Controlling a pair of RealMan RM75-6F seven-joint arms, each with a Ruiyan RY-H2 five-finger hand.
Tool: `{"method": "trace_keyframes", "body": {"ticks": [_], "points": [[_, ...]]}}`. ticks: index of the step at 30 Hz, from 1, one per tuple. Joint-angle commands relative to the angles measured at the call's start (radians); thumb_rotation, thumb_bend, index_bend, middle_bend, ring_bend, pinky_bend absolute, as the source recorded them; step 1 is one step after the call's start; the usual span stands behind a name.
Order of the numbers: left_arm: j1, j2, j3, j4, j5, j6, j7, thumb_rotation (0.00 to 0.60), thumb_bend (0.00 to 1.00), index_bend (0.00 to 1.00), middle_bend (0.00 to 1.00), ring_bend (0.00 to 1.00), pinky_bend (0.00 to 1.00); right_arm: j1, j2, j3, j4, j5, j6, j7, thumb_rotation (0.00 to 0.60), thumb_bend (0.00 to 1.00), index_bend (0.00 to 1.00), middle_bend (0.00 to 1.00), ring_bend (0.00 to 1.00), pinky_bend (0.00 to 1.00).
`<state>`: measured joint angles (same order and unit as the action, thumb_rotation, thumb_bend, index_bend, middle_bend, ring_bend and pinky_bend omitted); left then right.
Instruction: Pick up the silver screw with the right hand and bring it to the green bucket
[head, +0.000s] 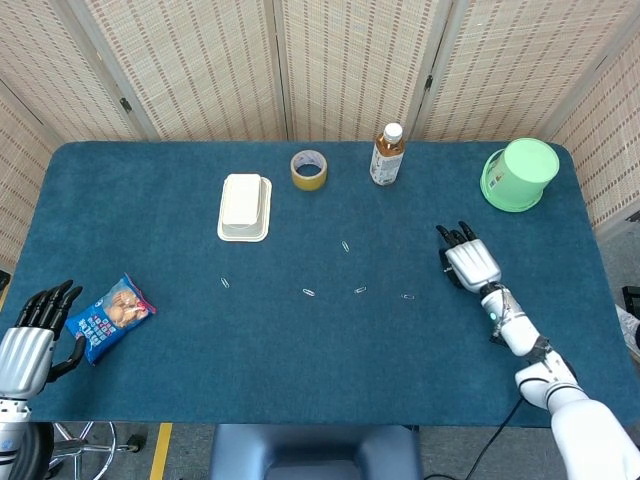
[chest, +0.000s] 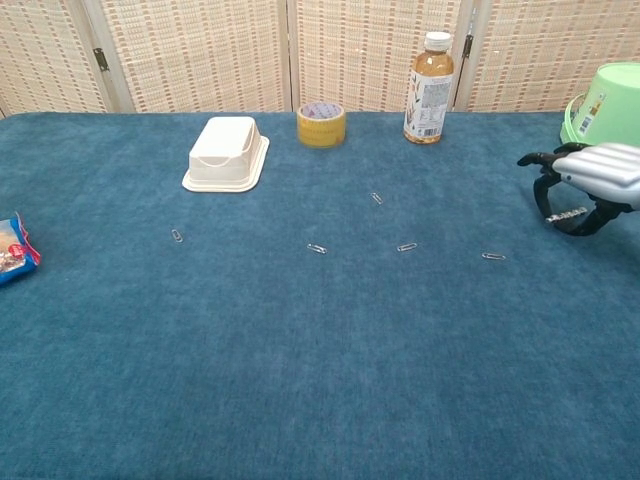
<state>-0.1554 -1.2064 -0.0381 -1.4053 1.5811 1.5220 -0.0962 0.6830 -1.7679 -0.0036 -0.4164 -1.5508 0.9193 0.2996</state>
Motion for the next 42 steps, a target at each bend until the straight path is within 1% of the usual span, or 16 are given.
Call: {"method": "trace_keyframes", "body": {"ticks": [1,7,11,18,29,35,42], "points": [[0.000,0.000,0.000,-0.001,0.000,0.000,0.001,0.600,0.52,0.07,0.07,0.10,0.13,0.000,0.007,0.004,-0.009,0.002,0.009,-0.002,0.600,0.42,0.58,0.08,0.15,0.00],[0.000,-0.001,0.000,-0.001,0.001,0.001,0.004,0.600,0.52,0.07,0.07,0.10,0.13,-0.003,0.035,0.029,-0.056,0.014,0.063,0.014,0.600,0.42,0.58,0.09,0.15,0.00],[0.000,-0.002,0.001,-0.001,0.001,0.000,0.009,0.600,0.52,0.07,0.07,0.10,0.13,-0.005,0.071,0.047,-0.119,0.027,0.084,0.038,0.600,0.42,0.59,0.10,0.16,0.00],[0.000,-0.003,0.002,-0.005,0.004,0.003,0.015,0.600,0.52,0.07,0.07,0.10,0.13,-0.013,0.135,0.067,-0.228,0.045,0.104,0.025,0.600,0.42,0.59,0.10,0.16,0.00],[-0.002,-0.004,0.000,-0.003,0.001,-0.001,0.015,0.600,0.52,0.07,0.07,0.10,0.13,-0.013,0.165,0.076,-0.300,0.051,0.106,-0.003,0.600,0.42,0.61,0.11,0.16,0.00],[-0.009,-0.007,-0.008,0.009,-0.025,-0.027,0.006,0.600,0.52,0.07,0.07,0.10,0.13,0.005,0.213,0.083,-0.378,0.042,0.106,0.014,0.600,0.42,0.61,0.11,0.16,0.00],[0.001,-0.002,-0.007,-0.017,-0.020,-0.005,0.040,0.600,0.52,0.07,0.07,0.10,0.13,0.025,0.267,0.101,-0.484,0.048,0.097,-0.001,0.600,0.42,0.61,0.11,0.16,0.00]]}}
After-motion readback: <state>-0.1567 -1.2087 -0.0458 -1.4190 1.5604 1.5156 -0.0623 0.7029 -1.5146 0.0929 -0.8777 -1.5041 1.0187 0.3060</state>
